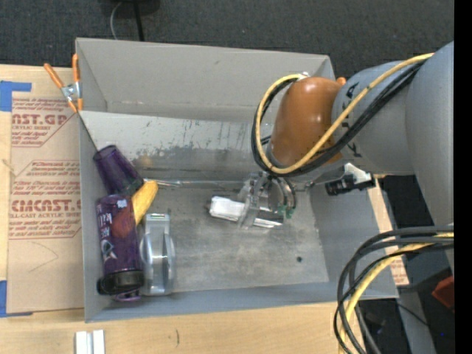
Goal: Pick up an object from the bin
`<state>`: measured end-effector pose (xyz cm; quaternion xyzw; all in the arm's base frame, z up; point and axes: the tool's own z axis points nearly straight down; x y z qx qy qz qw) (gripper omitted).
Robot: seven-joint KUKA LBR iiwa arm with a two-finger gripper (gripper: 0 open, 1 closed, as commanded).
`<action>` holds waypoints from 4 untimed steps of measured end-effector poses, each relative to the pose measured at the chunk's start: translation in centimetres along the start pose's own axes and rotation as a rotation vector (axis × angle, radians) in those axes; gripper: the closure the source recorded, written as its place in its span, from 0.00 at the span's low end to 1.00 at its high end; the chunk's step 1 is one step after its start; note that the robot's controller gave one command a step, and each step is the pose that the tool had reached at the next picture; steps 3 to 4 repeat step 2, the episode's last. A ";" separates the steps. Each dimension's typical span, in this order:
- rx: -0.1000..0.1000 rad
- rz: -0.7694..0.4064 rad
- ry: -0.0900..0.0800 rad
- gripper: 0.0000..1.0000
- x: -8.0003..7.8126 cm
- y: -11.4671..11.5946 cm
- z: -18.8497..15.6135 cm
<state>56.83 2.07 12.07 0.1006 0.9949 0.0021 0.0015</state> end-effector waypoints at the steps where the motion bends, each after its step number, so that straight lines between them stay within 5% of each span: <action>1: 0.000 0.000 0.001 1.00 0.1 0.0 0.1; 2: -0.002 0.024 -0.007 1.00 -0.3 -0.1 -16.7; 4: -0.002 0.024 -0.007 1.00 -0.3 -0.1 -16.7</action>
Offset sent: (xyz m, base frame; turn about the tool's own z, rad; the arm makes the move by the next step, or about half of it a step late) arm 0.0010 -0.0030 0.1646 0.0254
